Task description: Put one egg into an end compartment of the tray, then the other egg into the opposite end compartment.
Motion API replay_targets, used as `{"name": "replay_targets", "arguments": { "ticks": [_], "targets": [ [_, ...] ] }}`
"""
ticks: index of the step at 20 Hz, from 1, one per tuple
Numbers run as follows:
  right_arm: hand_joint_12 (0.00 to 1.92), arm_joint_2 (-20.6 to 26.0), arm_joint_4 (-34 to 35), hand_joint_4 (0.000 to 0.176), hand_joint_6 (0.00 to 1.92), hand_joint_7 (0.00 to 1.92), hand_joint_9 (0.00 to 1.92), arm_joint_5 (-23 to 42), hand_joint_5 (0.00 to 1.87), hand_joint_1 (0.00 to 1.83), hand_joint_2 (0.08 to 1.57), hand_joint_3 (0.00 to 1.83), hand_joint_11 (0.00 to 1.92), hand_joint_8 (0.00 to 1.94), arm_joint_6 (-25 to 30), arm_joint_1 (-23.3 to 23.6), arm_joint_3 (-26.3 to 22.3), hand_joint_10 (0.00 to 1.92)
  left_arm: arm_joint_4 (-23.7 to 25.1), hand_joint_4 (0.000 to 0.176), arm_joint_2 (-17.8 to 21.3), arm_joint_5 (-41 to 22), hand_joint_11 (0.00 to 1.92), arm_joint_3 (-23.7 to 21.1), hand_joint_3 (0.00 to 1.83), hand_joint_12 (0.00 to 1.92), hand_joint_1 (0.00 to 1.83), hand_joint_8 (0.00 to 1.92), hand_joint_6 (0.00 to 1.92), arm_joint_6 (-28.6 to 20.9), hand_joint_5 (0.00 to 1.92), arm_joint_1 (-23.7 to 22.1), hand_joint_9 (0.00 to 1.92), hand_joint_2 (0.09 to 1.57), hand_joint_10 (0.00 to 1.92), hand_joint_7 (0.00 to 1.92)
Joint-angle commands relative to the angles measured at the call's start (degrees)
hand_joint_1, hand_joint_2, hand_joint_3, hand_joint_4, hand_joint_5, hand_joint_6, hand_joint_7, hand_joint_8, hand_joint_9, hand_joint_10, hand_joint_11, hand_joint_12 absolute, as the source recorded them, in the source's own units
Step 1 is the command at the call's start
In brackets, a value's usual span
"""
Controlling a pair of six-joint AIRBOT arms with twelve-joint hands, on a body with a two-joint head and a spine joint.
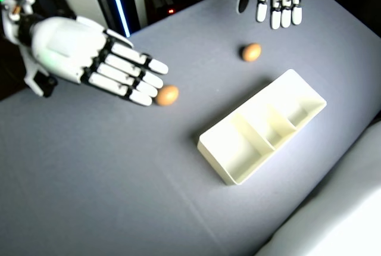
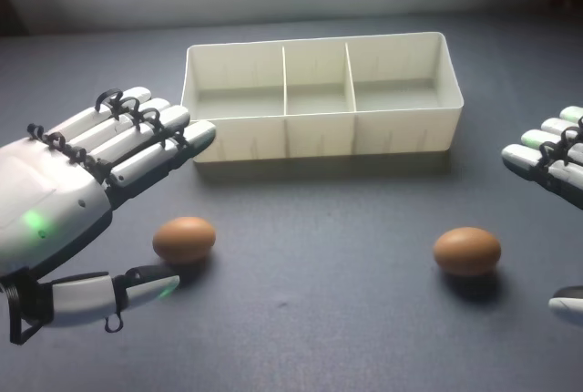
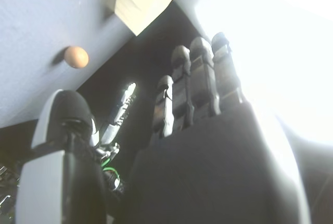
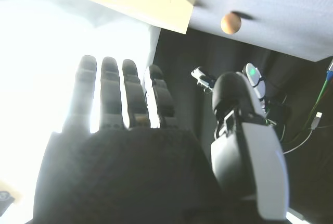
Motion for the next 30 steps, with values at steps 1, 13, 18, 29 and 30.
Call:
{"name": "replay_targets", "arguments": {
  "ticks": [1, 13, 18, 29, 30],
  "targets": [
    [0.0, -0.02, -0.01, 0.0, 0.0, 0.0, 0.0, 7.19, 0.0, 0.37, 1.17, 0.06, 0.0, 0.0, -0.03, 0.67, 0.2, 0.0, -0.39, 0.089, -0.28, -6.49, 0.0, 0.39, 0.02, 0.0, 0.52, 0.0, 0.0, -0.22, 0.0, -0.56, 0.0, 1.12, 0.0, 0.0],
    [0.0, -0.79, 1.74, 0.0, 0.0, 0.0, 0.0, 7.38, 0.0, 0.3, 1.21, 0.04, 0.0, 0.0, 0.71, 0.66, 1.06, 0.0, -2.83, 0.082, -7.06, 8.85, 0.0, 7.33, 0.0, 0.51, 0.65, 0.01, 0.0, -2.91, 0.01, -4.65, 0.08, 1.1, 0.04, 0.1],
    [0.0, -1.09, 1.74, 0.0, 0.0, 0.0, 0.0, 7.42, 0.0, 0.29, 1.24, 0.04, 0.0, 0.0, 1.63, 0.59, 1.36, 0.0, -3.78, 0.068, -10.0, 13.02, 0.0, 9.86, 0.01, 1.36, 0.7, 0.02, 0.02, -3.01, 0.07, -5.34, 0.18, 1.13, 0.13, 0.22],
    [0.0, -1.14, 1.75, 0.0, 0.0, 0.0, 0.0, 7.81, 0.0, 0.29, 1.28, 0.03, 0.0, 0.0, 3.25, 0.06, 1.79, 0.0, -0.18, 0.0, -7.05, 4.98, 1.14, 8.22, 0.0, 1.92, 1.09, 1.87, 1.4, -4.58, 0.68, -7.72, 1.05, 1.28, 1.92, 0.8],
    [0.0, -1.14, 1.75, 0.0, 0.0, 0.0, 0.0, 7.9, 0.0, 0.27, 1.28, 0.03, 0.0, 0.0, 3.27, 0.06, 1.77, 0.0, 0.29, 0.0, -6.45, 3.9, 1.16, 8.0, 0.0, 1.92, 1.08, 1.91, 1.41, -4.54, 0.7, -8.55, 1.07, 1.27, 1.92, 0.82]
  ]
}}
